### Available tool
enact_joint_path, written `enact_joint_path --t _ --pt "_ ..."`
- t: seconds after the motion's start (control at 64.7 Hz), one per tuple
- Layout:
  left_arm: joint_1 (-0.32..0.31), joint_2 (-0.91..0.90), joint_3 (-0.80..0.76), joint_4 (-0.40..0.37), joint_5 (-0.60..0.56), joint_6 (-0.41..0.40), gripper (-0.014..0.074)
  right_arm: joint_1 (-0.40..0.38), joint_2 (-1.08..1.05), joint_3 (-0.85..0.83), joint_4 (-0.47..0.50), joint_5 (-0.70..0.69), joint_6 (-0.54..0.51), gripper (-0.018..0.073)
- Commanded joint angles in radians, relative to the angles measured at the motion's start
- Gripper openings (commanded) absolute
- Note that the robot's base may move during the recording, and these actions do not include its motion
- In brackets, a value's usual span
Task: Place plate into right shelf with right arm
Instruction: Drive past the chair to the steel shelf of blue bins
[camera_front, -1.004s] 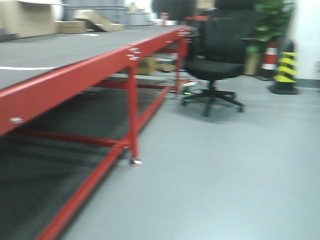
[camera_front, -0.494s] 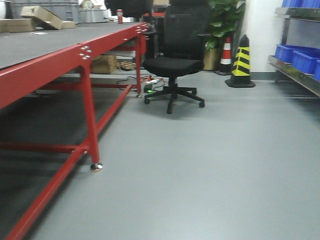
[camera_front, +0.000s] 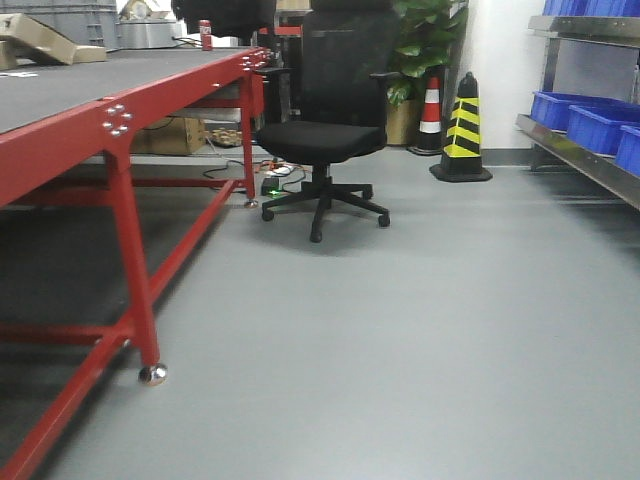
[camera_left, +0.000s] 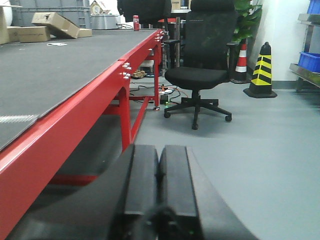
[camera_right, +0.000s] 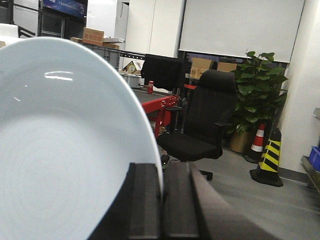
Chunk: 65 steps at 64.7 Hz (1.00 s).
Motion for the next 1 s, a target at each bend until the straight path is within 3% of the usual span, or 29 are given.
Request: enact_joint_path --t 0.0,0.989 --pt "0.003 -0.01 0.008 -0.002 -0.089 -0.002 -0.0047 -0.001 0.018 -0.027 -0.022 -0.093 -0.004 0.0052" --pt "0.003 -0.008 0.008 -0.002 -0.089 -0.002 -0.0047 -0.001 0.018 -0.027 -0.022 -0.092 -0.004 0.0052"
